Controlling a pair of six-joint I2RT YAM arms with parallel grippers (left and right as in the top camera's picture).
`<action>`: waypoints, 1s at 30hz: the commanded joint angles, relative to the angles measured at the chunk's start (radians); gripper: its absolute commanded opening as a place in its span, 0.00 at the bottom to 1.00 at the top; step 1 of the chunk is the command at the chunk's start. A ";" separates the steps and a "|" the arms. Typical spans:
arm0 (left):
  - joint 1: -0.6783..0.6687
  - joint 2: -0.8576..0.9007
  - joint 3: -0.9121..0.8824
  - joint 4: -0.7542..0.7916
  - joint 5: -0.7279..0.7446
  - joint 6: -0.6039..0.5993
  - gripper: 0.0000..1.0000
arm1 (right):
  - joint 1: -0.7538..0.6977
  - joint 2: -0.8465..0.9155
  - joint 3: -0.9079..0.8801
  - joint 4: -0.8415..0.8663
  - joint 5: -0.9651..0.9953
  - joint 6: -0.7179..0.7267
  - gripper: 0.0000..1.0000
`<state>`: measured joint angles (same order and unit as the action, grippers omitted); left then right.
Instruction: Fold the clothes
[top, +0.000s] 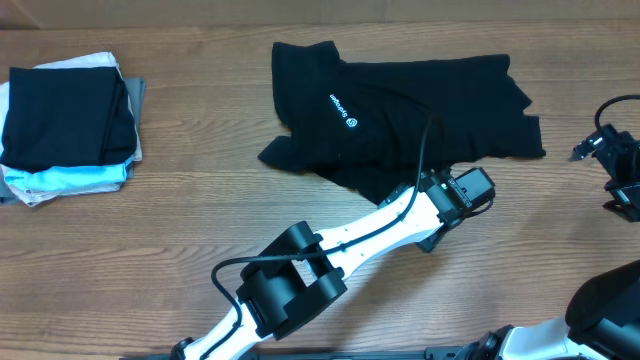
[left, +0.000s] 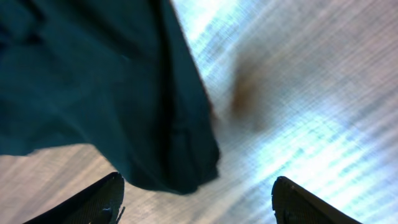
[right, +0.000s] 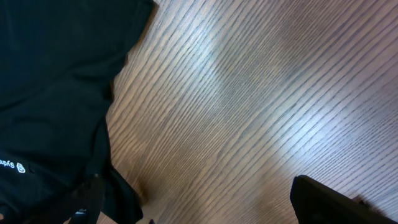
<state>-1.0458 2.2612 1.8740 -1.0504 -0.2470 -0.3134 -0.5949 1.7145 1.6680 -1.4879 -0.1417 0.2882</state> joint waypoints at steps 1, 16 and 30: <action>0.008 0.008 -0.010 0.016 -0.100 0.031 0.75 | -0.001 -0.019 0.016 0.003 -0.001 0.004 1.00; -0.002 0.008 -0.050 0.084 -0.092 0.055 0.72 | -0.001 -0.019 0.016 0.003 -0.001 0.004 1.00; -0.004 0.008 -0.088 0.150 -0.092 0.044 0.70 | -0.001 -0.019 0.016 0.003 -0.001 0.004 1.00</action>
<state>-1.0412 2.2616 1.7916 -0.9134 -0.3260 -0.2771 -0.5949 1.7145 1.6680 -1.4879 -0.1417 0.2882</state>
